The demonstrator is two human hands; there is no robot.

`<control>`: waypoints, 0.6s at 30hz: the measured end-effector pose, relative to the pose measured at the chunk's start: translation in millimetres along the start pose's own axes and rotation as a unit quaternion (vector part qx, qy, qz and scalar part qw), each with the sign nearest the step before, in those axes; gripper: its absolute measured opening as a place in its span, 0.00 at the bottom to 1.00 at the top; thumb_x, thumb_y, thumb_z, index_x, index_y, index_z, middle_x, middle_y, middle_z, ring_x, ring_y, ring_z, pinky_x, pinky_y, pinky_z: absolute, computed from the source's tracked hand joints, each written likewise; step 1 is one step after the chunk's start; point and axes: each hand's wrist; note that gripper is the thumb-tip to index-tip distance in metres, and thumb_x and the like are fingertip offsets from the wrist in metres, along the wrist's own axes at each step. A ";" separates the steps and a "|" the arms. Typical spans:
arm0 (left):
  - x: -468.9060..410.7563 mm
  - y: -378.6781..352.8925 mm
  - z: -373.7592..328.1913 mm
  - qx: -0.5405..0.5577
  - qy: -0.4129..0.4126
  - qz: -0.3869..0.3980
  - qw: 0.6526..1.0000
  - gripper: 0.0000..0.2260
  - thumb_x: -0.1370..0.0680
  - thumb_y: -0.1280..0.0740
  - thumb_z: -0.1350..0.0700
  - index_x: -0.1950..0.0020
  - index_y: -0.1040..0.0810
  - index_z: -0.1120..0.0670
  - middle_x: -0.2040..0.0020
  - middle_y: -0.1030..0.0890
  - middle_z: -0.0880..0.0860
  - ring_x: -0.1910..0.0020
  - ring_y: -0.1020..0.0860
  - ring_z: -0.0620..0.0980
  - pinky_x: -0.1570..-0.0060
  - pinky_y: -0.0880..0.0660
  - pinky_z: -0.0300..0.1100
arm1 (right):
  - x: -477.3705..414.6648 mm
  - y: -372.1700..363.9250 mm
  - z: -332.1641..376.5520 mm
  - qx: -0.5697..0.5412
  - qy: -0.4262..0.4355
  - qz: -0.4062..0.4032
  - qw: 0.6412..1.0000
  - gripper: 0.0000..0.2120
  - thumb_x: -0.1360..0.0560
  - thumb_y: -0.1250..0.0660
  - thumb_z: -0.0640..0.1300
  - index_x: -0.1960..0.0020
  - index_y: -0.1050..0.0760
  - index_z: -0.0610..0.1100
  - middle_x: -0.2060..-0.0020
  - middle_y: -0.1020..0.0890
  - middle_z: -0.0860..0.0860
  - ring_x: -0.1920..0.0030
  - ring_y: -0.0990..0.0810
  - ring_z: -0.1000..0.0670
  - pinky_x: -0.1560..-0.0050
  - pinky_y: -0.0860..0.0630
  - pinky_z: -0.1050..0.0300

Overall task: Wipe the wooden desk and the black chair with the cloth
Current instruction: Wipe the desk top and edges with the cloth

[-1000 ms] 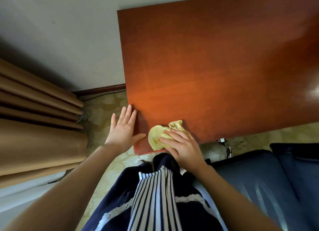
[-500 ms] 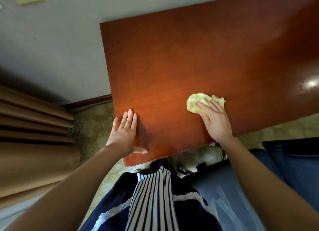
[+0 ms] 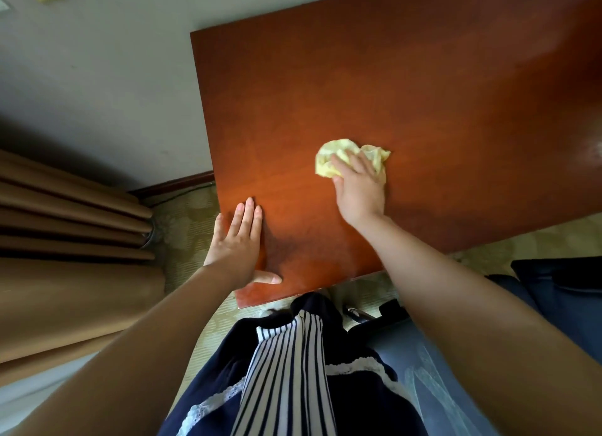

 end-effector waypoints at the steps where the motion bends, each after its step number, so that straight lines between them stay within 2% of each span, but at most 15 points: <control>1: 0.0 0.0 -0.9 -0.002 0.000 0.000 1.000 0.60 0.36 0.44 0.23 0.27 0.72 0.62 0.26 0.71 0.59 0.25 0.66 0.57 0.28 0.61 0.57 | 7.2 -4.1 9.3 -0.005 0.022 0.007 1.000 0.20 0.20 0.42 0.46 0.29 0.33 0.54 0.28 0.34 0.51 0.26 0.43 0.48 0.28 0.45 0.50; 5: 0.9 -1.2 -0.5 -0.004 0.003 0.000 1.000 0.60 0.36 0.44 0.23 0.27 0.72 0.61 0.26 0.71 0.59 0.25 0.66 0.55 0.28 0.61 0.58 | 43.5 -18.2 38.8 -0.004 0.088 0.027 0.996 0.20 0.22 0.38 0.45 0.30 0.31 0.53 0.29 0.32 0.52 0.27 0.40 0.47 0.29 0.43 0.48; 9: 2.7 -1.1 0.2 0.002 0.009 -0.004 1.000 0.59 0.36 0.43 0.23 0.26 0.71 0.60 0.25 0.70 0.57 0.25 0.65 0.54 0.28 0.61 0.58 | 84.1 -16.9 40.5 -0.043 0.141 0.024 0.989 0.17 0.24 0.35 0.43 0.36 0.24 0.49 0.35 0.25 0.48 0.33 0.30 0.44 0.32 0.38 0.45; 14: -0.6 6.1 -6.0 0.013 0.018 0.004 1.000 0.56 0.34 0.46 0.23 0.24 0.66 0.61 0.24 0.66 0.60 0.24 0.61 0.56 0.27 0.58 0.56 | 119.1 -6.0 7.0 -0.021 0.192 -0.008 0.981 0.15 0.30 0.27 0.42 0.43 0.19 0.48 0.44 0.18 0.48 0.42 0.21 0.45 0.42 0.24 0.46; 18: -1.0 5.7 -7.9 0.033 0.025 0.007 0.999 0.56 0.34 0.46 0.24 0.25 0.67 0.60 0.24 0.67 0.59 0.24 0.63 0.55 0.27 0.58 0.55 | 137.2 3.3 -35.6 -0.004 0.175 -0.058 0.983 0.15 0.31 0.26 0.43 0.44 0.19 0.48 0.45 0.18 0.49 0.43 0.20 0.46 0.45 0.22 0.48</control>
Point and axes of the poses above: each hand's wrist, its own x-axis away from the middle knuckle, its own y-axis out of the back of the hand, z = x × y
